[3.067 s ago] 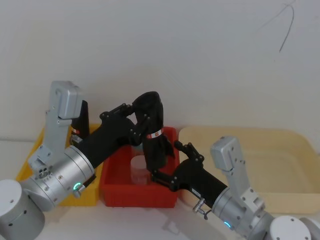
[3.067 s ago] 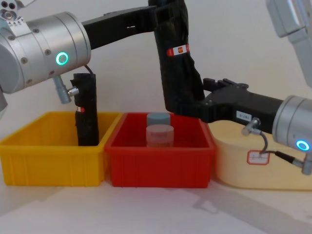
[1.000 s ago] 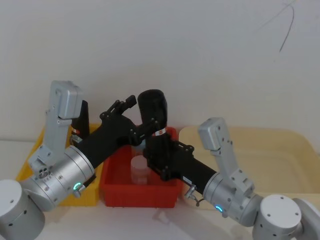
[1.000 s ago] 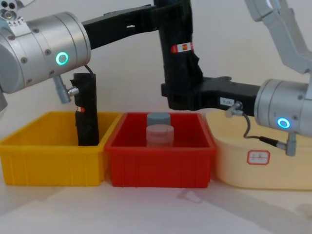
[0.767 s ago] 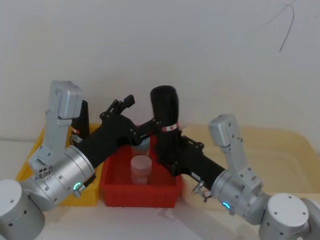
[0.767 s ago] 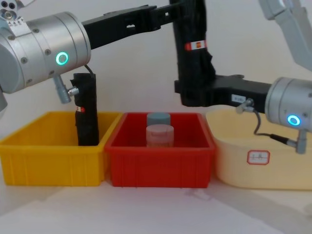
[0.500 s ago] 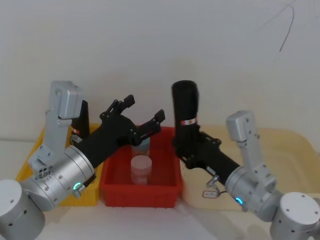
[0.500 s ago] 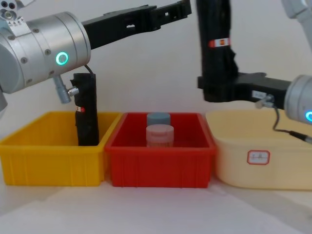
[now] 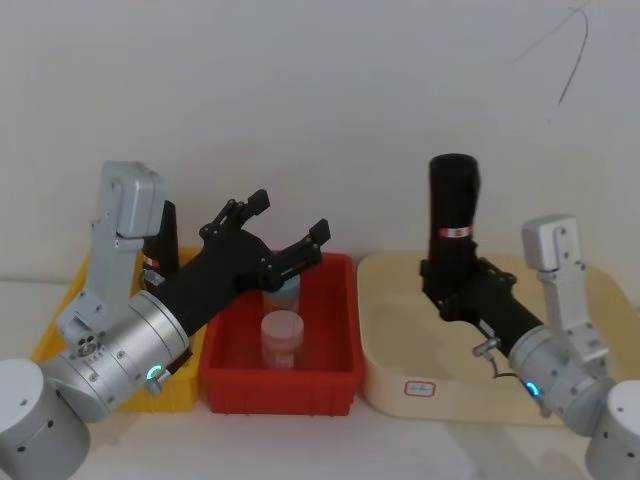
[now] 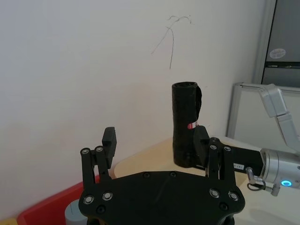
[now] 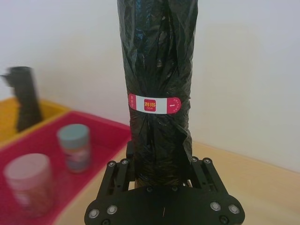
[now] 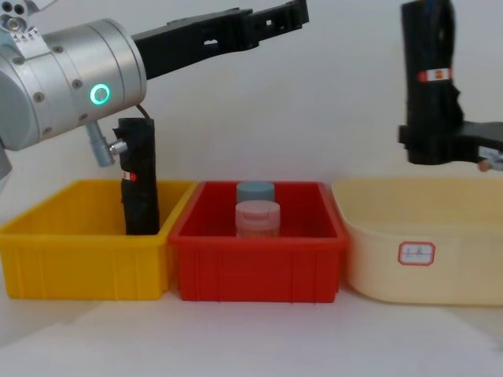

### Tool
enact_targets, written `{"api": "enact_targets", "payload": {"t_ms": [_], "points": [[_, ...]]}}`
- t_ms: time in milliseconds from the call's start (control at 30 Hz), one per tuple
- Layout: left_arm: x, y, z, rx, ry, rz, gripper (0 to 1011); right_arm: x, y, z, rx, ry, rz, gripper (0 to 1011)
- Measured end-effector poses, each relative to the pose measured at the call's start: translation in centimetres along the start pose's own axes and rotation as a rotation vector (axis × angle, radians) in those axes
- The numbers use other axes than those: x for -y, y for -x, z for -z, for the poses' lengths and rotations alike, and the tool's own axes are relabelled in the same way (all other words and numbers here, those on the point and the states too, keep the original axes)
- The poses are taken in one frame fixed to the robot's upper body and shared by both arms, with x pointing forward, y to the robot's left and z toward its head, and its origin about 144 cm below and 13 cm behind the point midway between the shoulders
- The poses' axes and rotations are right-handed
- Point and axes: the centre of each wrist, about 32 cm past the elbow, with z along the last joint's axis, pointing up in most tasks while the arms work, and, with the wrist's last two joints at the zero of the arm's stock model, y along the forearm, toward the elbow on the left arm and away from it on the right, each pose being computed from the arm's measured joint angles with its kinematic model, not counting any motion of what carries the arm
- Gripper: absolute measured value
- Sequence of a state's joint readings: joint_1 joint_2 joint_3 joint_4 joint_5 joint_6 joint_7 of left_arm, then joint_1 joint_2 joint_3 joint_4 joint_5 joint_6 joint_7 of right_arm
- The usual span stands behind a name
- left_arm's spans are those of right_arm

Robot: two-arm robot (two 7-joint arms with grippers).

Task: Pick up the garbage bag with the one hand and transfer it to the other hand.

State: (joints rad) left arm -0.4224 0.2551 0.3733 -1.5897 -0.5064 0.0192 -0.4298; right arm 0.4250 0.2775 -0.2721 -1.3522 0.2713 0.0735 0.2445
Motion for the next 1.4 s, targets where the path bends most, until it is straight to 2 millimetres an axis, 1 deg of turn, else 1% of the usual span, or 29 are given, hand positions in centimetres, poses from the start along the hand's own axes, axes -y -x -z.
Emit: {"api": "enact_targets", "payload": {"t_ms": [100,133,267,300,333,367,433,533,600,633,667,700,733,800,833,1067,1200,1400], "points": [[0.0,0.0,0.0,0.000,0.000,0.000,1000,0.3,-1.0,0.2,0.001,0.019,0.058,527],[0.0,0.0,0.0,0.000,0.000,0.000,1000,0.3,-1.0,0.2,0.001,0.019,0.058,527],[0.0,0.0,0.0,0.000,0.000,0.000,1000,0.5,-2.0,0.3,0.005,0.043,0.123,529],[0.0,0.0,0.0,0.000,0.000,0.000,1000,0.6,-2.1,0.3,0.006,0.047,0.133,552],[0.0,0.0,0.0,0.000,0.000,0.000,1000,0.6,-2.4,0.4,0.008,0.053,0.147,596],[0.0,0.0,0.0,0.000,0.000,0.000,1000,0.7,-2.5,0.4,0.009,0.056,0.154,596],[0.0,0.0,0.0,0.000,0.000,0.000,1000,0.8,-2.8,0.4,0.011,0.060,0.168,692],[0.0,0.0,0.0,0.000,0.000,0.000,1000,1.0,-3.1,0.4,0.016,0.065,0.183,745],[0.0,0.0,0.0,0.000,0.000,0.000,1000,1.1,-3.2,0.4,0.021,0.066,0.188,824],[0.0,0.0,0.0,0.000,0.000,0.000,1000,1.2,-3.2,0.4,0.024,0.064,0.189,859],[0.0,0.0,0.0,0.000,0.000,0.000,1000,1.3,-3.2,0.3,0.026,0.062,0.189,859],[0.0,0.0,0.0,0.000,0.000,0.000,1000,1.3,-3.2,0.3,0.028,0.060,0.189,909],[0.0,0.0,0.0,0.000,0.000,-0.001,1000,1.4,-3.2,0.2,0.031,0.055,0.188,919],[0.0,0.0,0.0,0.000,0.000,-0.003,1000,1.5,-3.1,0.0,0.039,0.043,0.183,983],[-0.1,0.0,0.0,0.000,0.001,-0.006,1000,1.6,-3.1,-0.2,0.041,0.036,0.180,997],[-0.5,-0.2,0.1,0.004,0.011,-0.041,1000,1.8,-2.3,-1.5,0.067,-0.026,0.133,1000],[-1.1,-0.5,0.0,0.010,0.018,-0.083,1000,1.8,-1.6,-2.6,0.084,-0.074,0.088,1000],[-2.0,-0.9,-0.1,0.026,0.027,-0.151,1000,1.7,-0.5,-3.7,0.098,-0.121,0.024,1000]]}}
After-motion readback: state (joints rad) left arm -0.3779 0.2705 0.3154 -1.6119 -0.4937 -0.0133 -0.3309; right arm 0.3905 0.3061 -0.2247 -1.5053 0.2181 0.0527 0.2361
